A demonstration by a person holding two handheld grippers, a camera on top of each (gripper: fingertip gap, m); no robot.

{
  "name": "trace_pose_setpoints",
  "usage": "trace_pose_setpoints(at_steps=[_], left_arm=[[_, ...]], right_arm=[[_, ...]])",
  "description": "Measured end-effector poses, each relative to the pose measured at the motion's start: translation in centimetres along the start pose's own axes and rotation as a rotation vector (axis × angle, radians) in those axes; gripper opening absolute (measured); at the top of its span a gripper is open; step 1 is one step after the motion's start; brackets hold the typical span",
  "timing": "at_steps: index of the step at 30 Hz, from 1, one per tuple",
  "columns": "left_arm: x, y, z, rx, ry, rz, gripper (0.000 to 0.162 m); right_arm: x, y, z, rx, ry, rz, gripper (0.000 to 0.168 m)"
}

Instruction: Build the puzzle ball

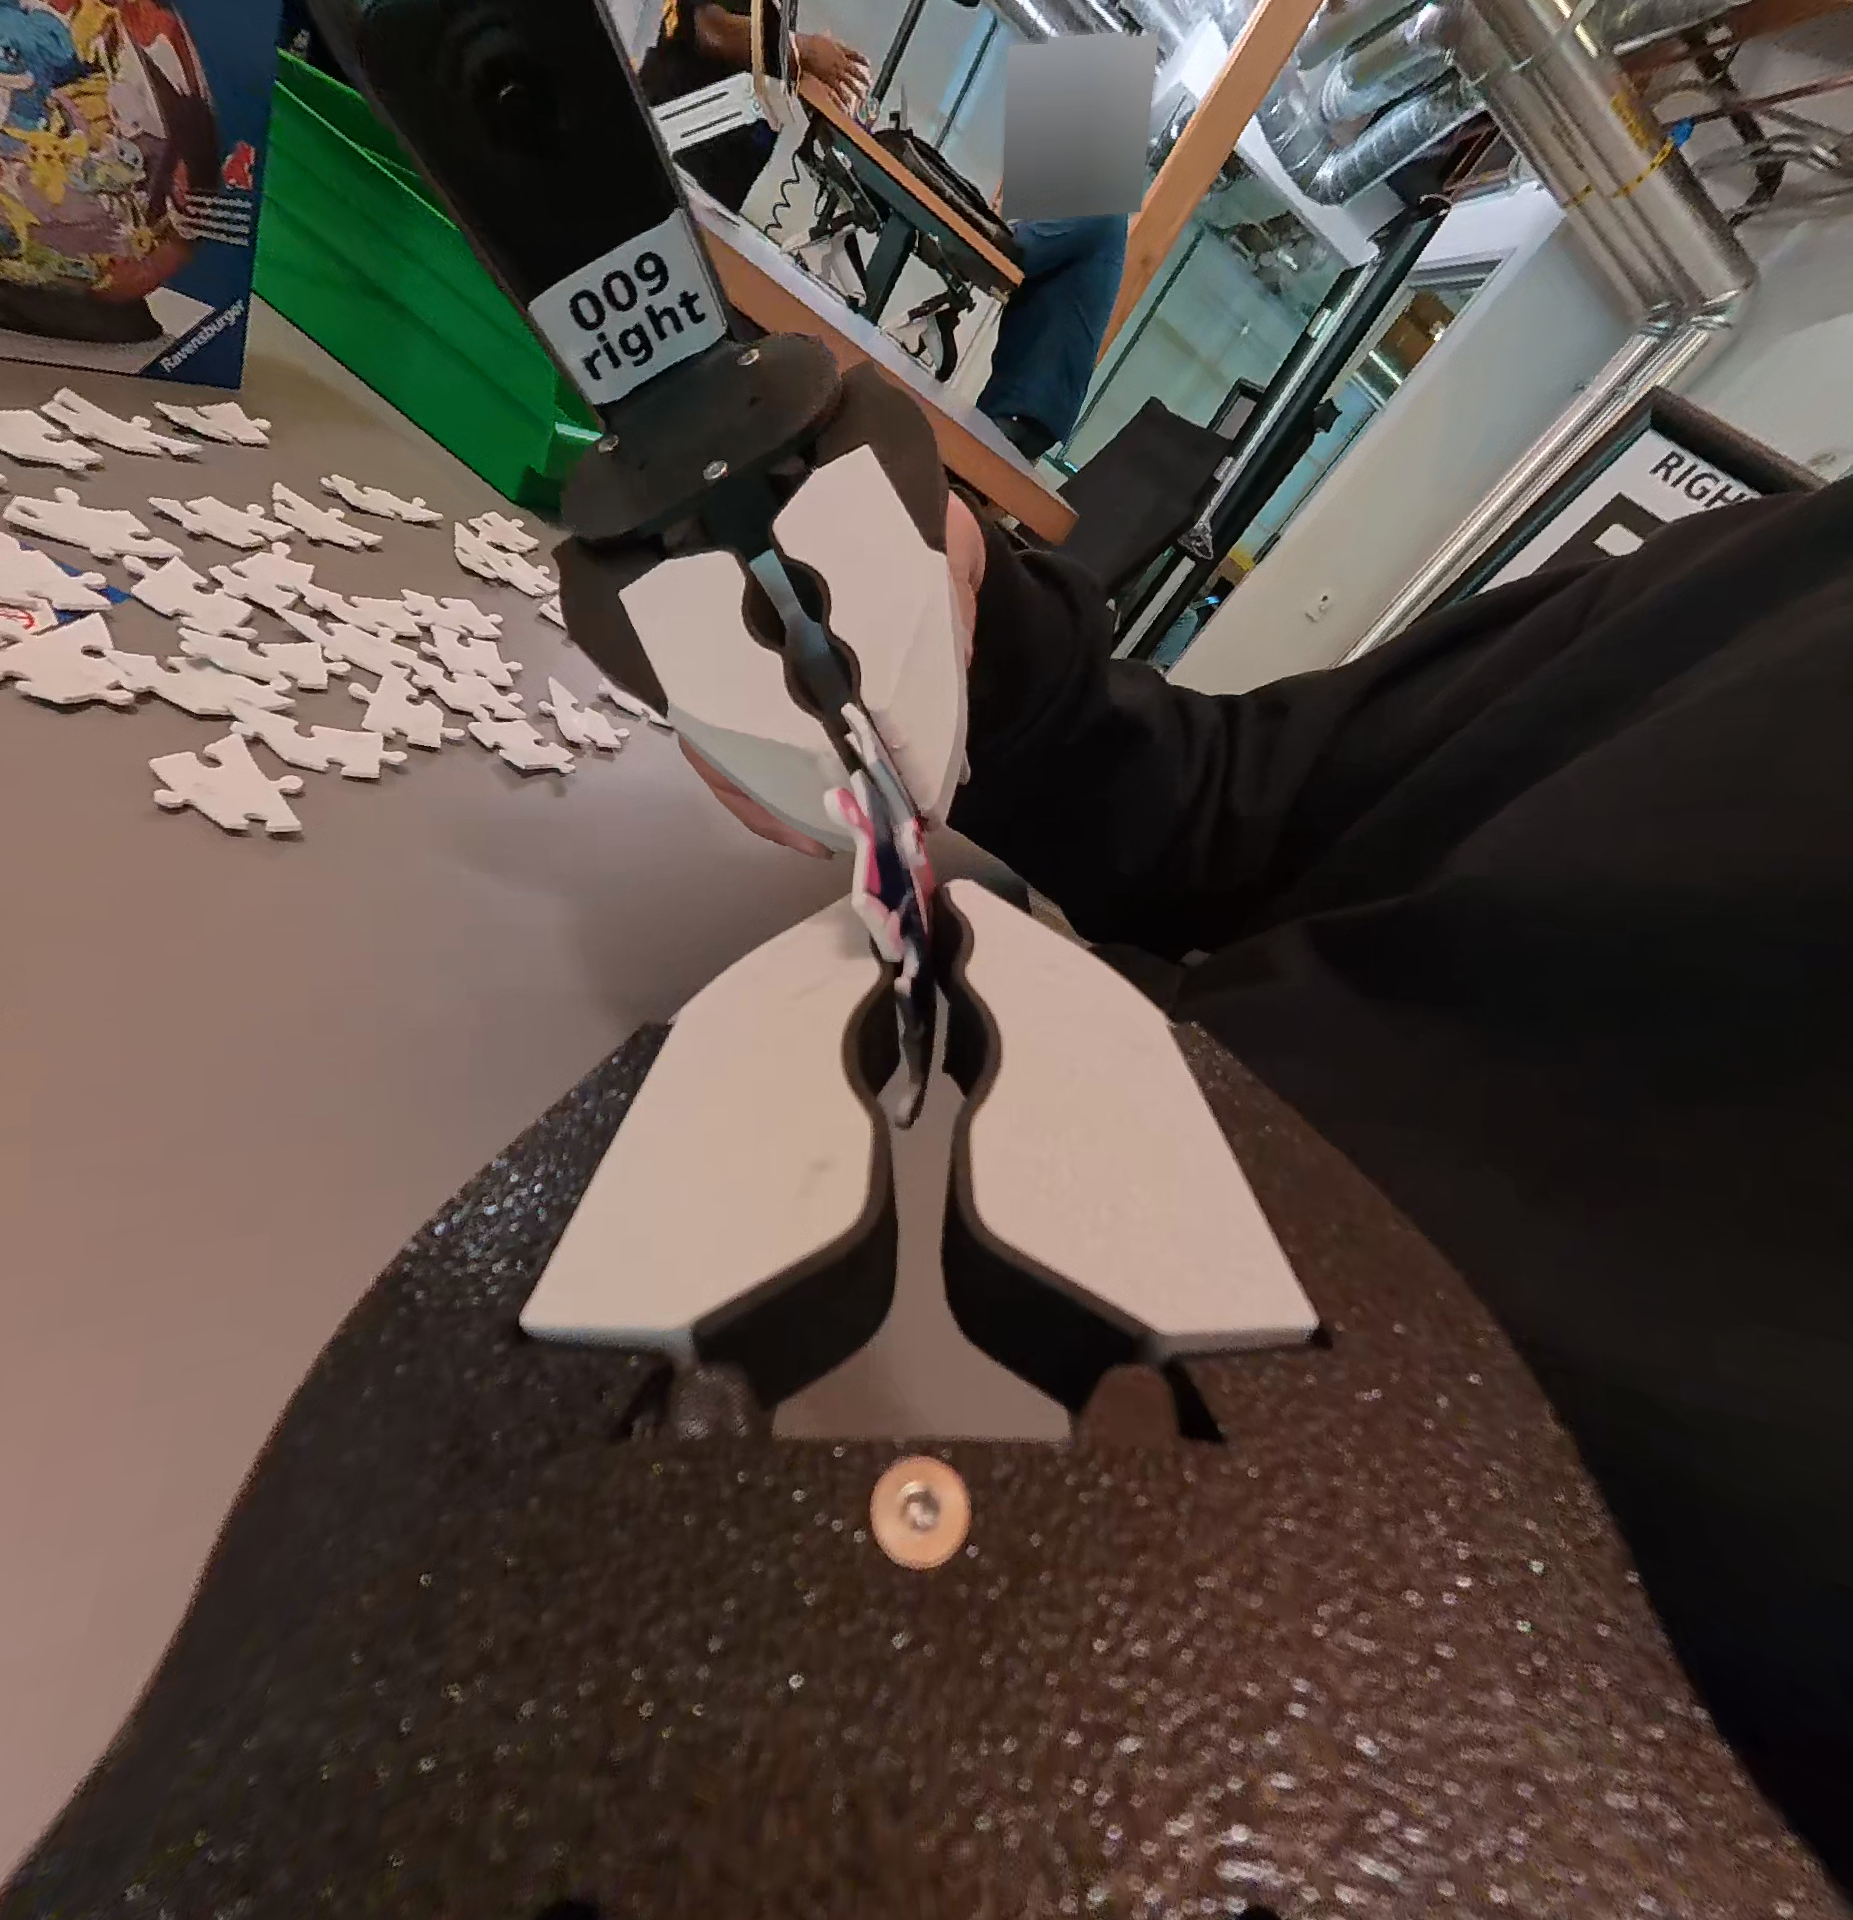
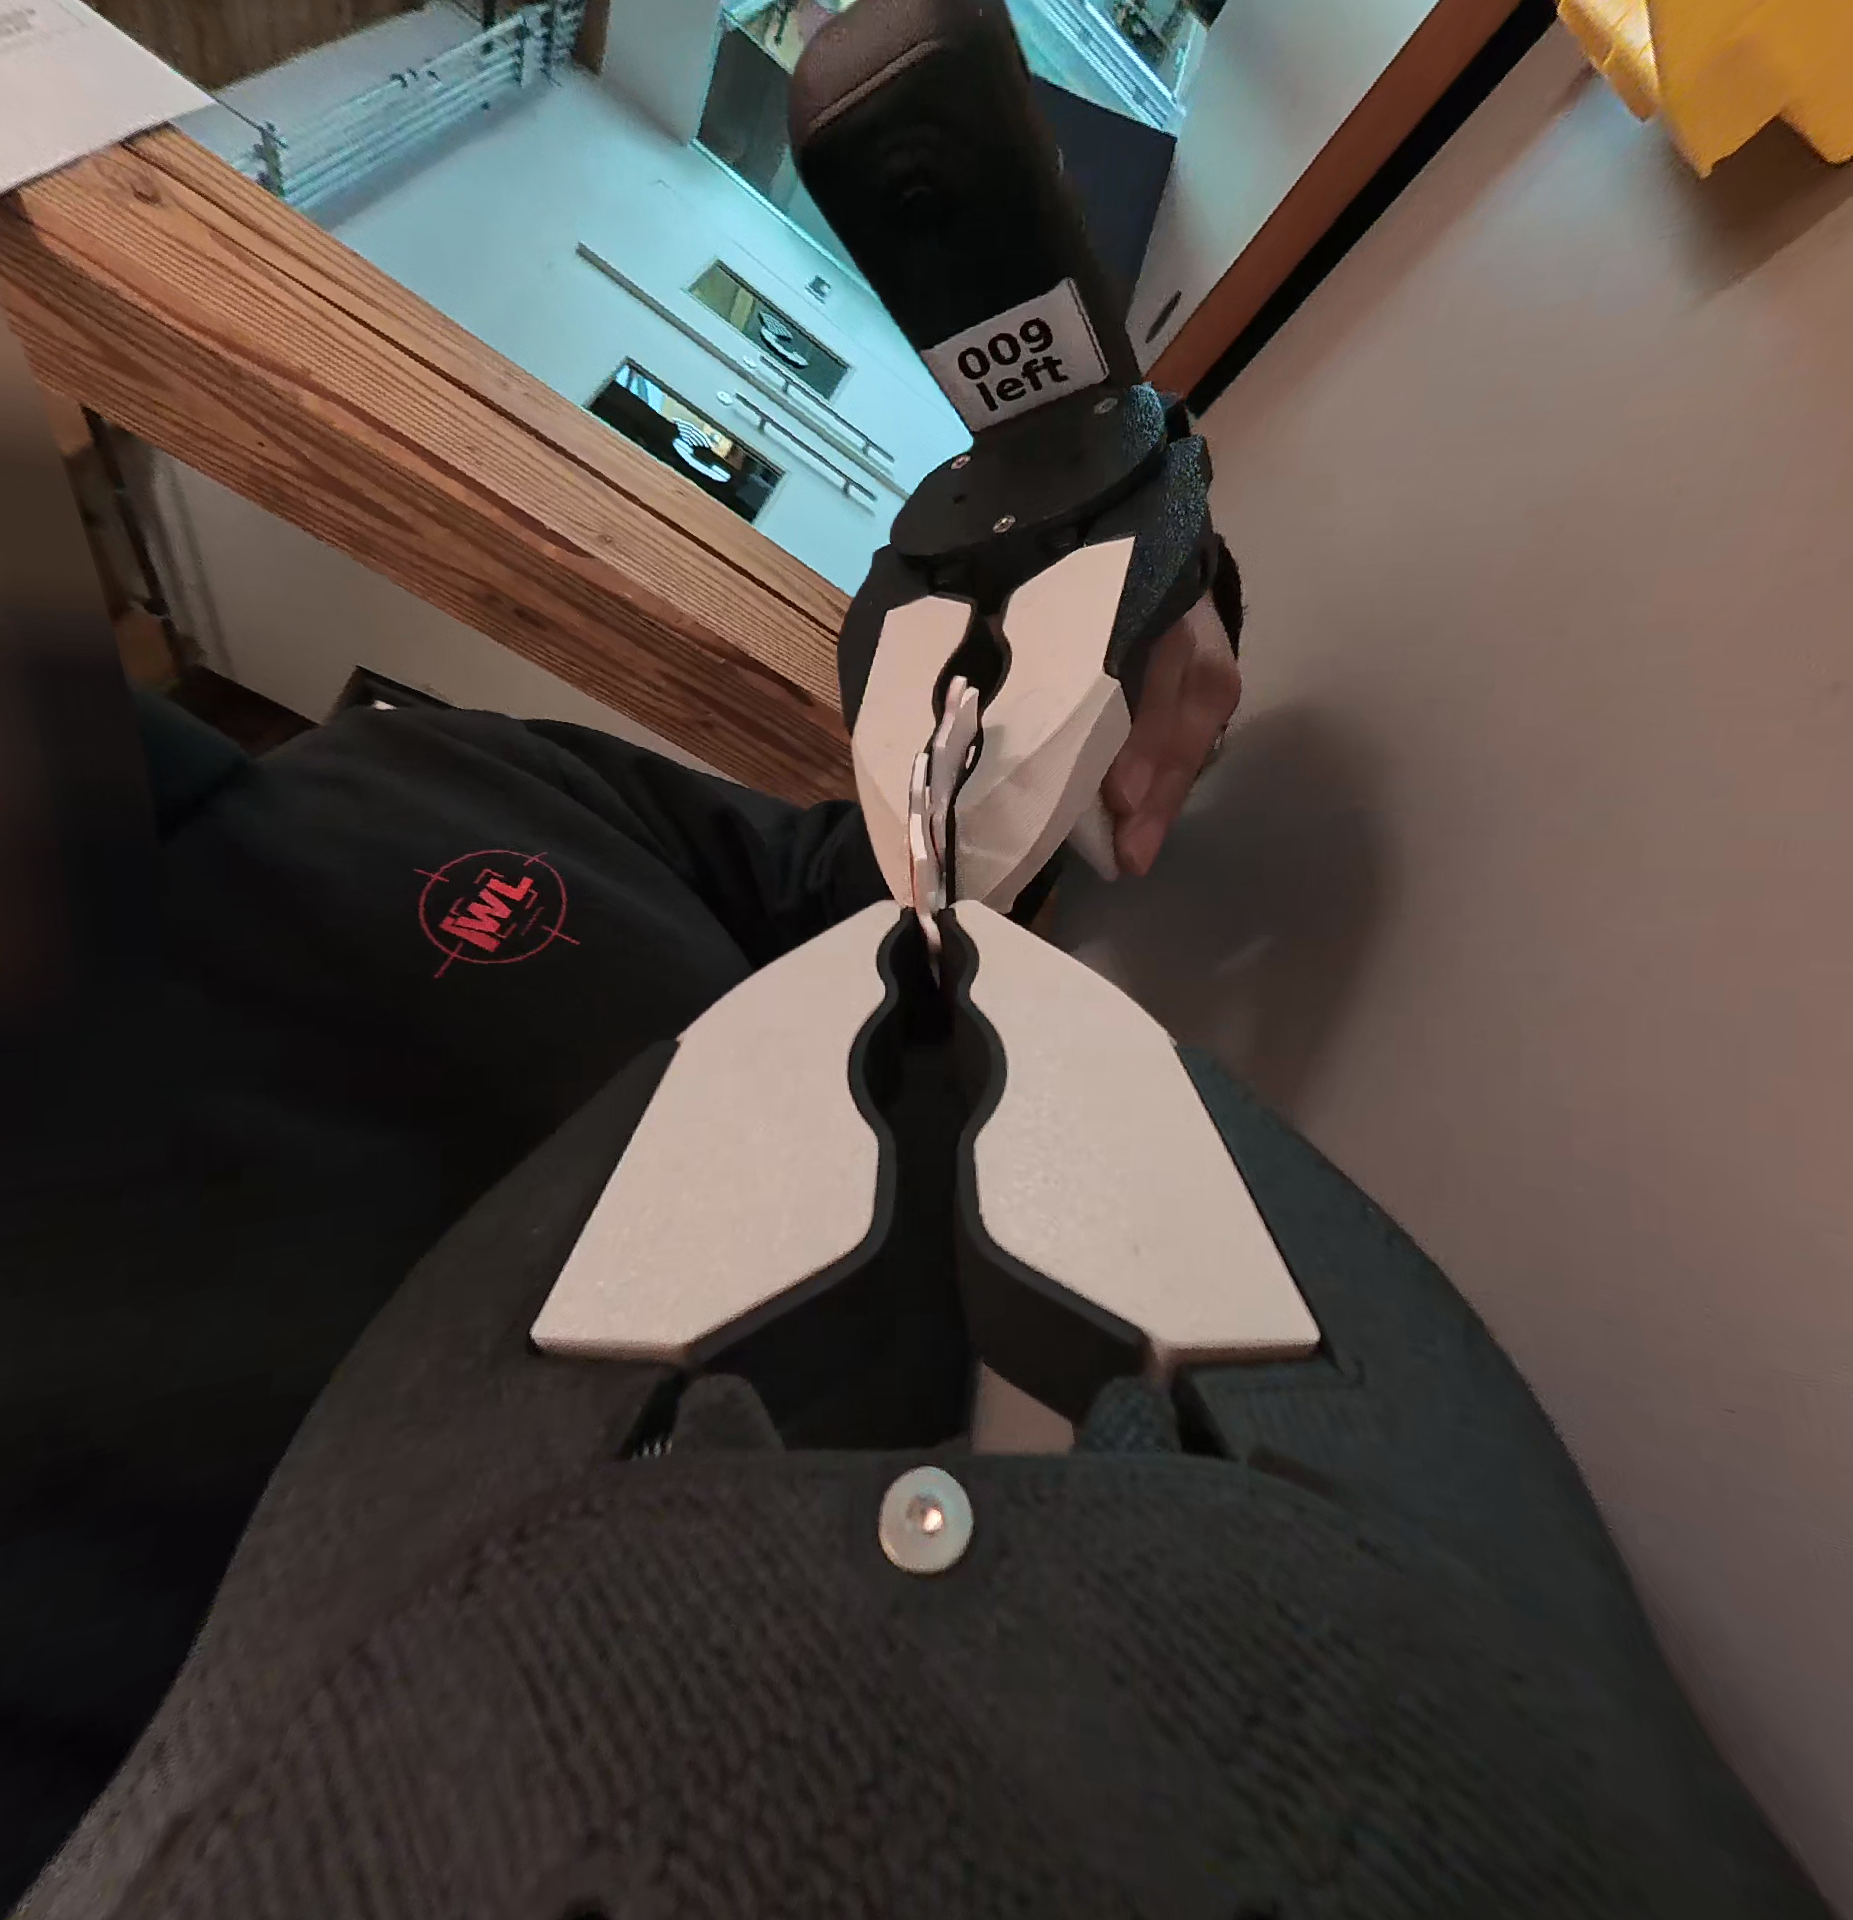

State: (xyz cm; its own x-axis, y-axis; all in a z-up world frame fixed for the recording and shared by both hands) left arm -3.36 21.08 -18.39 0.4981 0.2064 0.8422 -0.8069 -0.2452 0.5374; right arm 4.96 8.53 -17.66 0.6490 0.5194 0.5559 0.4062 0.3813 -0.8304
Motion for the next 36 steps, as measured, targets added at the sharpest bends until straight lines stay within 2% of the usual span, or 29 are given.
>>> trace_pose_setpoints(at_steps=[6,12,28,34,36], left_arm=[[0.18,0.14,-0.21,-0.001,0.009,0.031,0.003],[0.3,-0.12,-0.2,-0.004,0.043,-0.005,0.013],[-0.28,-0.37,0.1,-0.045,0.041,-0.048,0.002],[-0.15,-0.7,0.04,-0.061,0.096,-0.097,0.001],[-0.07,-0.67,0.0,-0.05,0.096,-0.09,0.001]], right_arm=[[-0.09,0.15,0.13,0.024,0.053,0.026,0.004],[0.04,0.43,-0.15,0.005,0.093,0.04,0.004],[-0.27,0.08,-0.06,0.014,0.041,0.018,0.005],[-0.04,0.42,-0.19,-0.052,0.128,-0.041,0.03],[0.02,0.43,-0.3,-0.065,0.149,-0.052,0.032]])
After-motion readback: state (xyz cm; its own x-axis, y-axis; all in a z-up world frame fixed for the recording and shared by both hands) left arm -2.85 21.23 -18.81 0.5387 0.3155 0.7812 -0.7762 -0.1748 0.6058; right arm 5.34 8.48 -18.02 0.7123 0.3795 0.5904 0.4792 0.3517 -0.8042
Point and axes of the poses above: each gripper's, where its closed fingertips meet, z out along the fingers, x out of its top, y = z × x across the jaws, the point moved 8 cm from there along -z, back along the fingers, and after that the axes turned 7 degrees about y, right-handed, at the moved point
